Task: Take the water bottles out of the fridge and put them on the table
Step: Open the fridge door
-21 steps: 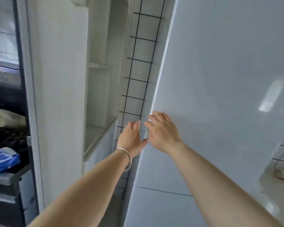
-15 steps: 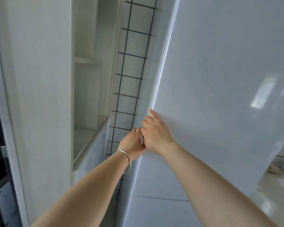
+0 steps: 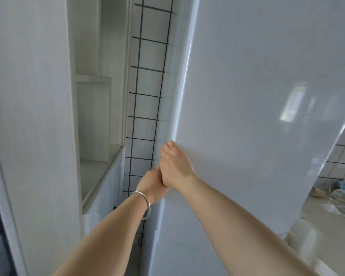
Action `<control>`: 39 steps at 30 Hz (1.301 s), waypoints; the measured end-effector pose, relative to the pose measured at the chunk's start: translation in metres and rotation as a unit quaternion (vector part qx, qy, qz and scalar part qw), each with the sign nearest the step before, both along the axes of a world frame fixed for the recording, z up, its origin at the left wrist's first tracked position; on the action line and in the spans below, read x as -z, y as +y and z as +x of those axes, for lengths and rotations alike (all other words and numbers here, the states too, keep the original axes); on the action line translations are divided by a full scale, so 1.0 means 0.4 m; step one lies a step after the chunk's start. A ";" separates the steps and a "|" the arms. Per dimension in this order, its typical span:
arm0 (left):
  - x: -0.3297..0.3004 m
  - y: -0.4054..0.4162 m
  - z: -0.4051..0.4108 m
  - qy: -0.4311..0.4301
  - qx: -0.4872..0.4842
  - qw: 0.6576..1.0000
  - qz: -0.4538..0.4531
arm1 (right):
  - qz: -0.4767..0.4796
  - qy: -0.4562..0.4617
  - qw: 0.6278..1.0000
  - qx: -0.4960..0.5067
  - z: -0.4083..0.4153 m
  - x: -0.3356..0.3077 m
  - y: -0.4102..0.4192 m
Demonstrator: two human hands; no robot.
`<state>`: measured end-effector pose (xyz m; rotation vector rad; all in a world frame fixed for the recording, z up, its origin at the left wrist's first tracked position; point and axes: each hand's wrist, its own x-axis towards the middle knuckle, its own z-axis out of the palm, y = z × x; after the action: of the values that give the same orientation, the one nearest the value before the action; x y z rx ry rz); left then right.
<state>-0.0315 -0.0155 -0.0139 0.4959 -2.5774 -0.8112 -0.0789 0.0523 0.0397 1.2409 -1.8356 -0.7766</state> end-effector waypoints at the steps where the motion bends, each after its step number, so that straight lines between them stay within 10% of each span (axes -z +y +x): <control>1: 0.006 0.013 0.011 0.013 0.001 1.000 0.005 | -0.006 0.003 1.000 -0.004 0.012 0.003 0.015; 22: 0.151 0.756 0.346 0.287 -0.034 0.936 -0.202 | -0.226 0.009 0.939 -0.260 0.292 0.094 0.857; 26: 0.131 0.950 0.357 0.310 0.004 0.929 -0.200 | -0.431 -0.072 0.873 -0.216 0.327 0.134 1.076; 31: 0.082 1.112 0.291 0.381 0.141 0.888 -0.216 | -0.650 -0.330 0.683 -0.043 0.356 0.194 1.295; 39: 0.006 1.358 0.120 0.405 0.274 0.814 -0.313 | -0.721 -0.359 0.592 0.043 0.245 0.162 1.559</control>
<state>0.0164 0.5276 -0.0165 -0.6900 -1.9485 -0.1772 0.0192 0.6761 -0.0252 0.2331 -2.1323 1.3151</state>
